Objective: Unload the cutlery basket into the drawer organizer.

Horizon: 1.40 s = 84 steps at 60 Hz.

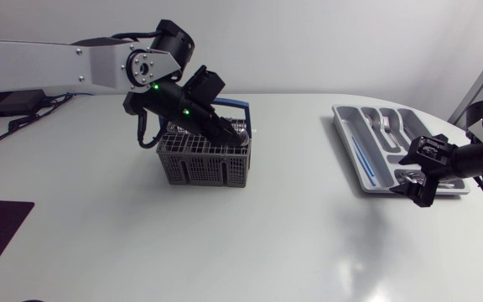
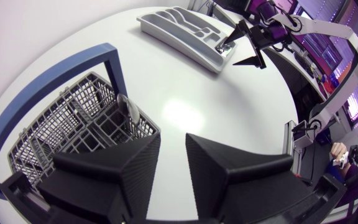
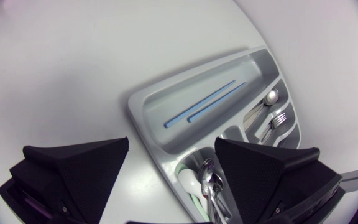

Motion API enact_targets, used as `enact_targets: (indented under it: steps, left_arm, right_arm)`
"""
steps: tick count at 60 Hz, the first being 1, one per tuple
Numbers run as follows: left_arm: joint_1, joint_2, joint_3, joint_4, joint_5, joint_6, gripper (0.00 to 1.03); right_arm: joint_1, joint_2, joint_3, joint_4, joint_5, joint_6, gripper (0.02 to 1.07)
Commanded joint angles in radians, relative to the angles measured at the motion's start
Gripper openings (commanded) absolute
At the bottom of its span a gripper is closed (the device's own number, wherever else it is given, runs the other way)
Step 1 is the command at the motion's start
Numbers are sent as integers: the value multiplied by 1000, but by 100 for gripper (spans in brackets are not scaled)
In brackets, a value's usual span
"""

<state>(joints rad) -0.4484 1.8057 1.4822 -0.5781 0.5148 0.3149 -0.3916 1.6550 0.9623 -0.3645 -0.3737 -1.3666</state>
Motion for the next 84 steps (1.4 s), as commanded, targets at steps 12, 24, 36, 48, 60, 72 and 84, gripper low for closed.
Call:
enact_targets:
  steps: [12, 24, 36, 48, 60, 72, 84]
  left_arm:
    - [-70, -55, -43, 34, -127, -155, 32]
    - [-99, -55, -60, 80, -254, -217, 32]
    - [-128, -51, -85, 149, -372, -241, 32]
    - [-128, -28, -82, 190, -398, -257, 37]
    - [-121, 6, -74, 225, -400, -275, 37]
    - [-130, 38, -45, 227, -417, -300, 37]
    - [-136, 60, -25, 227, -437, -309, 37]
  right_arm:
    - [46, -66, -62, 18, -21, 81, 103]
    - [99, -110, -86, 39, -19, 161, 103]
    - [158, -158, -102, 39, -16, 228, 103]
    - [212, -182, -112, 47, -7, 276, 103]
    - [244, -195, -109, 59, 2, 314, 103]
    - [267, -198, -103, 70, 4, 343, 103]
    - [278, -198, -103, 73, 6, 351, 102]
